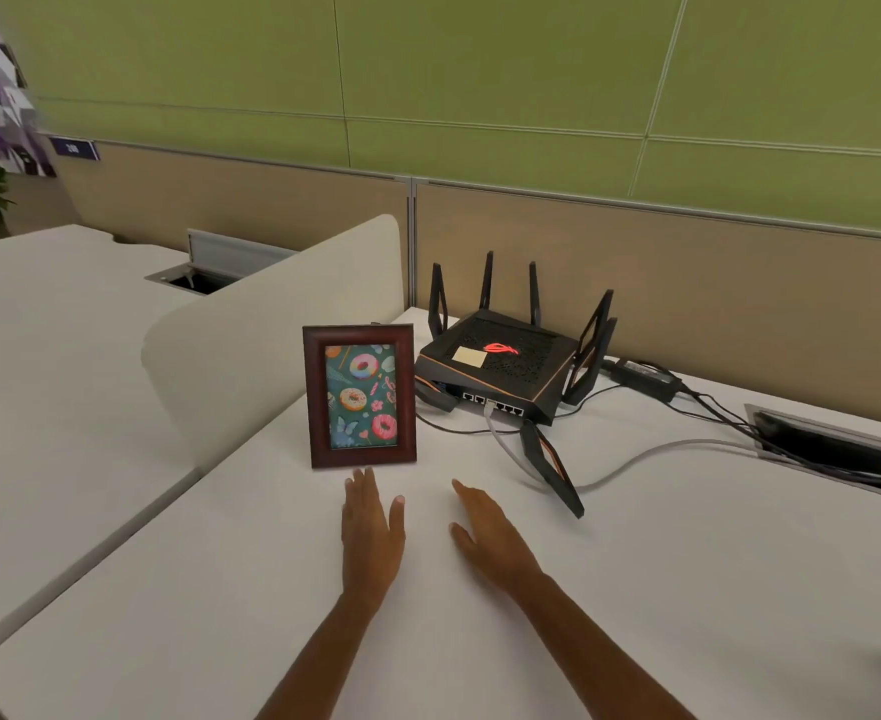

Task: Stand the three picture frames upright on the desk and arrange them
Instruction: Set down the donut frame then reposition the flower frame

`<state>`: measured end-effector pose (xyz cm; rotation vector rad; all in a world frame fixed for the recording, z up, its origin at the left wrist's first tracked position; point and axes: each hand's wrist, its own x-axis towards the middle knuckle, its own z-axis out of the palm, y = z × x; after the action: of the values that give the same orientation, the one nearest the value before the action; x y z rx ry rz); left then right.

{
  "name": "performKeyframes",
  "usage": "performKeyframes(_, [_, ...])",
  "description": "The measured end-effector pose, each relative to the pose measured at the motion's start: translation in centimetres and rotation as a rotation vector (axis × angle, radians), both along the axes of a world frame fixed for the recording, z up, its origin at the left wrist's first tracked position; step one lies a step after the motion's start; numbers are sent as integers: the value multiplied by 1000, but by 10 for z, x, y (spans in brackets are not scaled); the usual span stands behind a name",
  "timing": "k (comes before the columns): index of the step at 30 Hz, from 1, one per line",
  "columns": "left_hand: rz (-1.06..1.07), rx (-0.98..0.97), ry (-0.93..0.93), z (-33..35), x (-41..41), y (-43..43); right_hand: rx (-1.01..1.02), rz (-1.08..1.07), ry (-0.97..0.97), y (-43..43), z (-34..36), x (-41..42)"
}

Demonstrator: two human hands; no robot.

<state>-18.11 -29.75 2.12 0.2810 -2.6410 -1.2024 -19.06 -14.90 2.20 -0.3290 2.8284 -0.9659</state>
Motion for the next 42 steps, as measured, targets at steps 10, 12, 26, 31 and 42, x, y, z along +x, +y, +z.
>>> performKeyframes(10, [-211,32,-31,28,44,89,-112,-144,71,69,18,68])
performKeyframes(12, [-230,68,-24,37,55,112,-122,-207,77,86,23,83])
performKeyframes(26, [-544,223,78,112,132,277,-149,-398,426,236,134,173])
performKeyframes(31, [-606,246,92,125,148,324,-131,-450,578,286,166,197])
performKeyframes(42, [-619,328,-79,96,176,379,-241,-723,561,382,140,243])
